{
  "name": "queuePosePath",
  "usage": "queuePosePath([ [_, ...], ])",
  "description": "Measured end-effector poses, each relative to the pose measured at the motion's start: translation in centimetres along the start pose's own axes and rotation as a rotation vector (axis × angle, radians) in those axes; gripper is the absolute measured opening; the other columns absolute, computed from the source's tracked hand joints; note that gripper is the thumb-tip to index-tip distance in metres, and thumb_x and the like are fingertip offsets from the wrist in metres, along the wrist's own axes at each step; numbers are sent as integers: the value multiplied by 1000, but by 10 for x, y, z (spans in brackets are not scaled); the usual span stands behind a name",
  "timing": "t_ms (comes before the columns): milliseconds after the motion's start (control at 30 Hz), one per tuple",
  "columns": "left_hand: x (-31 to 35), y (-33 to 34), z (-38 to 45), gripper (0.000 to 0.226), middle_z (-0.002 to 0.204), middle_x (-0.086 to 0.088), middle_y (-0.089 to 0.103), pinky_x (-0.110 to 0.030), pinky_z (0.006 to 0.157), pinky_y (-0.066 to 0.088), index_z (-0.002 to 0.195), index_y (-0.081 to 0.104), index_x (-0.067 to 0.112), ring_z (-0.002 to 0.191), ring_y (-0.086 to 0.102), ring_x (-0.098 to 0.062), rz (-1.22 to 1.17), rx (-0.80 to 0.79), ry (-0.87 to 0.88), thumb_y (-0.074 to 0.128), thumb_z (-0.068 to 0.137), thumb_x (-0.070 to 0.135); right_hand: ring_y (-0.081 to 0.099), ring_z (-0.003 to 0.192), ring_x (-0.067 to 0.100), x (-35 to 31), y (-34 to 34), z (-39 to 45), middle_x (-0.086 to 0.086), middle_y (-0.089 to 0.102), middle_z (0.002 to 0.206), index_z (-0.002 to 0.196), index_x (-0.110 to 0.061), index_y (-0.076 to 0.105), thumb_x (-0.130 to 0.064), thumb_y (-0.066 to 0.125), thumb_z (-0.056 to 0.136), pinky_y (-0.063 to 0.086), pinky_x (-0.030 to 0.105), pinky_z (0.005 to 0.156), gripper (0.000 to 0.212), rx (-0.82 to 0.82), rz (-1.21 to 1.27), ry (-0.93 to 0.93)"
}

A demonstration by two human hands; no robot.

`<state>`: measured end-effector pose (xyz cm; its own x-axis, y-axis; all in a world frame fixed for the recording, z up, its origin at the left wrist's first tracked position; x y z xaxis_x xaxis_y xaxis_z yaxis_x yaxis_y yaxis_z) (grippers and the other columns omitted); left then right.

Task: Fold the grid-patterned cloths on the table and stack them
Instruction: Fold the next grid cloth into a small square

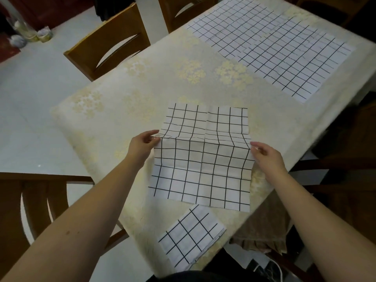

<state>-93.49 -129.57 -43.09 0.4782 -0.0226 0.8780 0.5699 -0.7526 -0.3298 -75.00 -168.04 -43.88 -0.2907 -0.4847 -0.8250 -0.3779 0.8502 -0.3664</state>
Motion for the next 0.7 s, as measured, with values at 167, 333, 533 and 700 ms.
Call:
queuePosePath([
  [167,17,-11,-10,27,87,5,74,-11,67,43,111,71,27,70,66,7,183,-45,100,75,85,22,63,98,13,-15,-9,-16,-3,71,100,107,-20,74,-24,72,87,42,19,80,20,18,-225,-162],
  [333,30,-29,-22,12,86,5,76,-16,70,45,95,75,27,84,68,-1,338,-36,180,77,83,28,62,91,11,-33,-17,-41,-8,69,92,93,-23,73,-28,72,87,45,21,79,8,114,-300,-259],
  [533,52,-52,-43,8,84,10,70,-22,68,45,86,72,20,80,65,-9,354,11,289,75,84,28,54,111,22,-56,-23,-74,0,62,110,82,-34,66,-36,71,86,41,47,99,7,245,-428,-393],
  [700,69,-66,-65,6,118,8,60,-27,89,44,87,65,24,104,57,-8,322,-27,386,69,90,27,59,102,14,-63,-19,-105,-5,65,103,98,-18,61,-29,60,96,41,23,79,11,204,-182,-353],
])
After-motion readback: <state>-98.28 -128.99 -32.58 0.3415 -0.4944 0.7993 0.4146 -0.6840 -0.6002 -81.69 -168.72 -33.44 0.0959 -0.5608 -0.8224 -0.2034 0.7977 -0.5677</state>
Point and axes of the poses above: each hand's wrist, its own z-axis towards the middle knuckle, its own y-axis out of the palm, x = y × z, the point moved 8 cm from there along z, towards the middle knuckle
